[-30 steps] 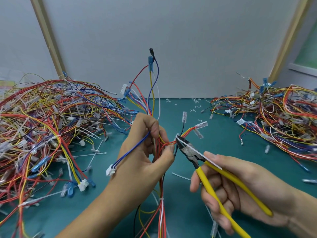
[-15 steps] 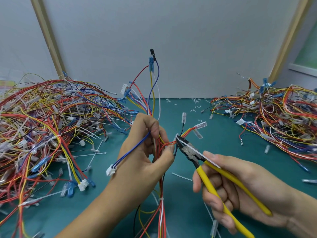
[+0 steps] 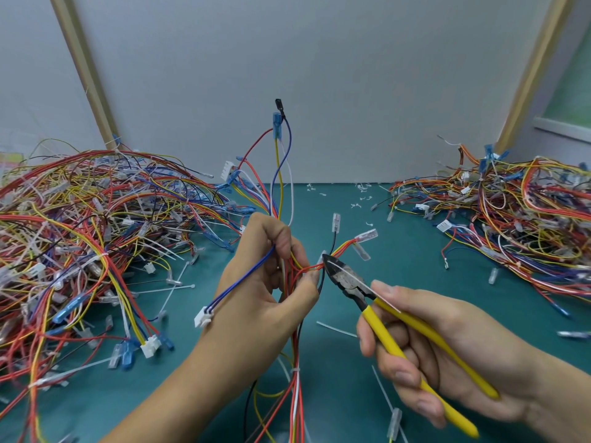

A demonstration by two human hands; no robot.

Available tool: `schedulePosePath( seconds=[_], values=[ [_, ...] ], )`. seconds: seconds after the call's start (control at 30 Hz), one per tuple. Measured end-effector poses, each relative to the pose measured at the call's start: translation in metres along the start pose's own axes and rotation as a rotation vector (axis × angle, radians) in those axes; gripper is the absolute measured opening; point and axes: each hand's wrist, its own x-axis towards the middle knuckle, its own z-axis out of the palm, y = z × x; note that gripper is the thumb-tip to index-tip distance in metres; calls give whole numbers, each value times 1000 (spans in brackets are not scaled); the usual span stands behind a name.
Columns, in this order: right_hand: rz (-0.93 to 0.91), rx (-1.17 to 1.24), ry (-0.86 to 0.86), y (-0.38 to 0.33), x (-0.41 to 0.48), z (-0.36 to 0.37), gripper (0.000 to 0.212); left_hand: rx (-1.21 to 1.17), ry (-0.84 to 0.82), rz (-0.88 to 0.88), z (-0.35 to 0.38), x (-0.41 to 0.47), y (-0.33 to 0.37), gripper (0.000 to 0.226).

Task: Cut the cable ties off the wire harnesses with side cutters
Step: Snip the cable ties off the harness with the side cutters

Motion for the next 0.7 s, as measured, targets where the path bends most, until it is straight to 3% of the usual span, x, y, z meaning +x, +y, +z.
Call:
schedulePosePath(
  seconds=[0.7],
  values=[
    [-3, -10, 72, 3, 0, 4, 51, -12, 47, -53, 2, 3, -9, 33]
  ],
)
